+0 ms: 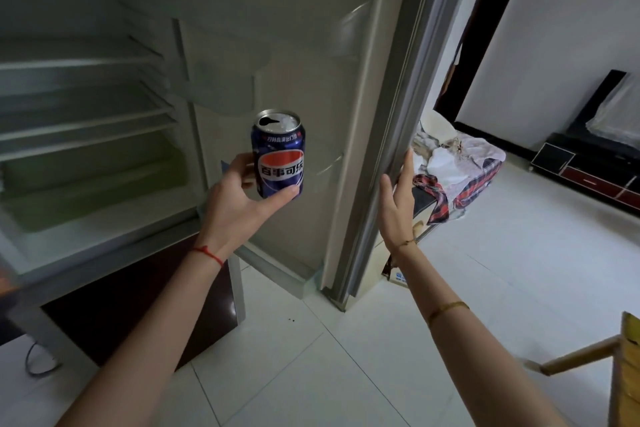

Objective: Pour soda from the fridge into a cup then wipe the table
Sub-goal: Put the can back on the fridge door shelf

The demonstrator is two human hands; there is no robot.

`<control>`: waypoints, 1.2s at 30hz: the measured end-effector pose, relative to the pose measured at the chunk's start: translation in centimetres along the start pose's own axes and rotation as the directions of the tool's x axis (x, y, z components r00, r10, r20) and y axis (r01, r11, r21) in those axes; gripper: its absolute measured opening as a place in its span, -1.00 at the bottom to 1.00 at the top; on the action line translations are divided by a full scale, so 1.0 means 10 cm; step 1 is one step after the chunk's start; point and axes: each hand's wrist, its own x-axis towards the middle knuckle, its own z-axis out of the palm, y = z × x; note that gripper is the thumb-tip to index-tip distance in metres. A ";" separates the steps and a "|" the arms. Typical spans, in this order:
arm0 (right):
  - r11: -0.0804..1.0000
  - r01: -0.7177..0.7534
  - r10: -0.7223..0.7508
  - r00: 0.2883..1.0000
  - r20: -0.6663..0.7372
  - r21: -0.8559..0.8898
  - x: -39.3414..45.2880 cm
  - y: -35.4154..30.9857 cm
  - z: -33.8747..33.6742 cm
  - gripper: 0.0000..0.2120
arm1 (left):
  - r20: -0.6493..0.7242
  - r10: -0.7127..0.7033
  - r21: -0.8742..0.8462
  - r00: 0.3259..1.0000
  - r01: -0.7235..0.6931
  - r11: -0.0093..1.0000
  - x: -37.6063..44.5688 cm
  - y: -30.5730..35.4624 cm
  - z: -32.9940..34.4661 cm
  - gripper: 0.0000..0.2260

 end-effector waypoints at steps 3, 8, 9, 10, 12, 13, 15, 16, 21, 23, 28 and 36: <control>0.997 -0.051 0.051 0.999 0.007 0.050 0.15 0.03 -0.04 -0.37 | 0.024 0.024 0.009 0.999 -0.024 1.000 0.24 0.09 0.07 -0.47; 0.990 -0.115 0.115 0.993 0.010 0.078 0.38 0.10 -0.10 -0.41 | 0.039 0.009 0.026 0.999 -0.010 1.000 0.65 0.14 0.23 -0.44; 0.990 -0.121 0.120 0.993 0.012 0.078 0.43 0.11 -0.11 -0.42 | 0.045 0.006 0.033 0.999 -0.007 0.999 0.72 0.14 0.26 -0.40; 0.989 -0.126 0.126 0.992 0.014 0.079 0.46 0.12 -0.12 -0.44 | 0.055 0.003 0.039 0.998 -0.005 0.999 0.80 0.13 0.30 -0.38; 0.987 -0.140 0.139 0.990 0.017 0.082 0.54 0.13 -0.13 -0.46 | 0.090 0.005 0.049 0.996 -0.009 0.999 0.96 0.15 0.35 -0.35; 0.986 -0.144 0.143 0.989 0.019 0.084 0.57 0.14 -0.14 -0.47 | 0.111 0.007 0.066 0.994 -0.014 0.998 1.04 0.16 0.37 -0.36; 0.985 -0.147 0.146 0.989 0.022 0.094 0.62 0.17 -0.13 -0.47 | 0.155 0.016 0.109 0.988 -0.034 0.993 1.19 0.19 0.40 -0.39; 0.984 -0.145 0.144 0.989 0.020 0.101 0.65 0.18 -0.13 -0.47 | 0.184 0.016 0.128 0.983 -0.040 0.991 1.26 0.20 0.43 -0.41; 0.985 -0.132 0.134 0.991 -0.007 0.108 0.74 0.25 -0.10 -0.46 | 0.335 0.026 0.178 0.942 -0.091 0.980 1.51 0.20 0.58 -0.46; 0.986 -0.130 0.133 0.991 -0.020 0.105 0.76 0.27 -0.10 -0.44 | 0.365 0.019 0.192 0.931 -0.095 0.977 1.56 0.19 0.63 -0.49; 0.986 -0.138 0.142 0.989 -0.033 0.095 0.80 0.32 -0.08 -0.42 | 0.419 -0.040 0.252 0.907 -0.074 0.965 1.65 0.12 0.71 -0.39; 0.985 -0.143 0.149 0.988 -0.050 0.096 0.80 0.36 -0.06 -0.39 | 0.505 -0.068 0.279 0.860 -0.088 0.956 1.68 0.12 0.76 -0.54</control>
